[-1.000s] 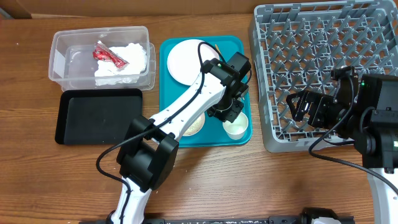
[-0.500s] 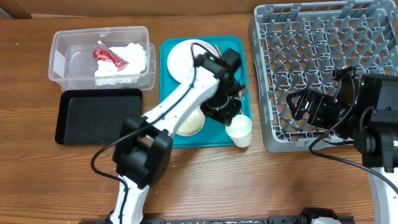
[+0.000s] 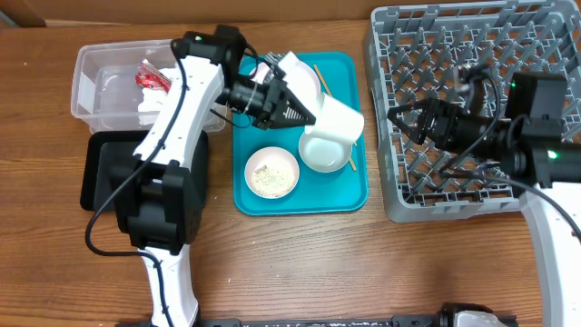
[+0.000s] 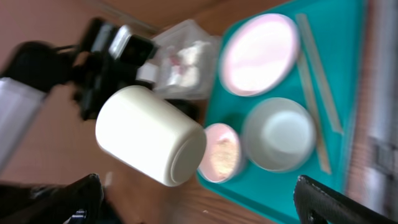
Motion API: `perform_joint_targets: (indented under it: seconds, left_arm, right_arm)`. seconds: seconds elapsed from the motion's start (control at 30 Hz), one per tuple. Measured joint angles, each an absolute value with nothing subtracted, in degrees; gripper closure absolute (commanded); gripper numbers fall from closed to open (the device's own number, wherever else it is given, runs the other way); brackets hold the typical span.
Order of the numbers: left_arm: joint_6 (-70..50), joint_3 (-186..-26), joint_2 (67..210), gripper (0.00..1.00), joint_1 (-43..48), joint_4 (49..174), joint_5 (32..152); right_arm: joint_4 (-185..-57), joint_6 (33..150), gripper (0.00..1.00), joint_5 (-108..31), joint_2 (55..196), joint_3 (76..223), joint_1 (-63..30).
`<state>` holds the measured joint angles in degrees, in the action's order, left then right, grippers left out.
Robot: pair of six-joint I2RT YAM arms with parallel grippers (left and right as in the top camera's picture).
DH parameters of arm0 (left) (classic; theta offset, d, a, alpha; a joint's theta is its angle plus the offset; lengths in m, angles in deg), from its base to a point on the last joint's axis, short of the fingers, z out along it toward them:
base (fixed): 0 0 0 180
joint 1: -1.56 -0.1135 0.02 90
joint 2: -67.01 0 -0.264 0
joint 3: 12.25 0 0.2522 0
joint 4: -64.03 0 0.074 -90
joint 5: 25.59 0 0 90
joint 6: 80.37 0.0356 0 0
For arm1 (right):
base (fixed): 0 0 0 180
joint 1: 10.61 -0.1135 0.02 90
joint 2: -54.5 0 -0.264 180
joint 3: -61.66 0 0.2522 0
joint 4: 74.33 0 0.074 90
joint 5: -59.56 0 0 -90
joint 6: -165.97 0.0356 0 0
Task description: Sort waste into correct bins and load items into the dishwasher
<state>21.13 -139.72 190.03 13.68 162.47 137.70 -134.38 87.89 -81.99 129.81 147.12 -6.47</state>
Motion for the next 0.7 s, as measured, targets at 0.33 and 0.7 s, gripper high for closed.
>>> perform_joint_targets:
  seconds: [0.33,0.7]
  left_arm:
    - [22.2,-139.7,190.0,0.96,13.2,163.4,151.1]
    - [22.2,-139.7,190.0,0.96,14.7,164.6,152.7]
  right_arm:
    - [-122.7,82.1,0.00,-99.6,137.1,147.1,-7.4]
    - [-110.3,81.1,0.12,-103.3,140.4,147.1,-13.6]
